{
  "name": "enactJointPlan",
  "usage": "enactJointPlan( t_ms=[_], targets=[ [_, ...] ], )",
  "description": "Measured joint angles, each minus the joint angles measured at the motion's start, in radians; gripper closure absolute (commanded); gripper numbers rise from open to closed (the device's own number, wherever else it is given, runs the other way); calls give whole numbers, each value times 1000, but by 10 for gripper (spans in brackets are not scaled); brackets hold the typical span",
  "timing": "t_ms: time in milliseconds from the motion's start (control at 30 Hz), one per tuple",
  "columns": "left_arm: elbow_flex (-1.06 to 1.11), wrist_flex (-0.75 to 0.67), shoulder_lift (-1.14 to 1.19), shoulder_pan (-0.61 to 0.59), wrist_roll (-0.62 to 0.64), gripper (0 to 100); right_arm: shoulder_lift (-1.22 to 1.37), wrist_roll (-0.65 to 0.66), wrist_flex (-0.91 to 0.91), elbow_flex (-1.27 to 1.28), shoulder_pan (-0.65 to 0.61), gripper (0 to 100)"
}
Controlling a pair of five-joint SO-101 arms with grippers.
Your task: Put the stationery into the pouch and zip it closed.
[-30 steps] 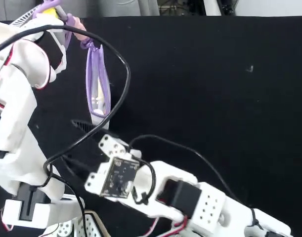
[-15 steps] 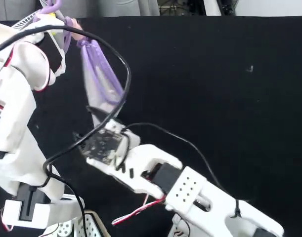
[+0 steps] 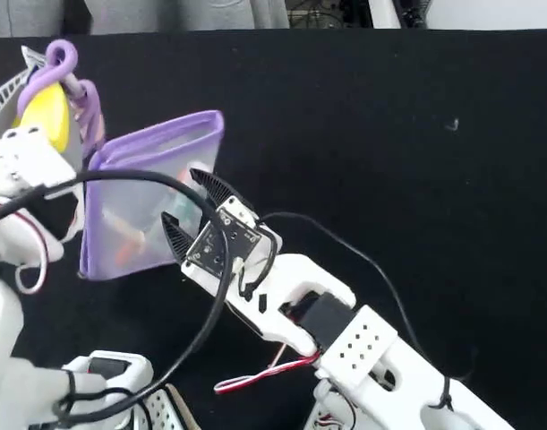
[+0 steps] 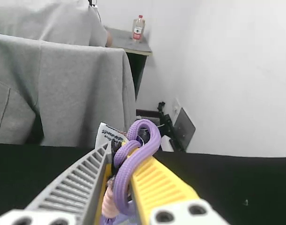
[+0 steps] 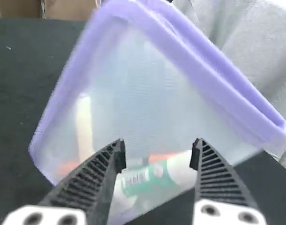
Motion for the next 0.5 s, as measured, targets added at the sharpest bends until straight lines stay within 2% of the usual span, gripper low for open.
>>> enactJointPlan(
  t_ms=[300,500],
  targets=[
    [245,0,-152,5,-11,971,0,-86,235,-107,-2,766],
    [342,0,-244,189,-11,972,-11,-126,339,-198,-44,766]
  ],
)
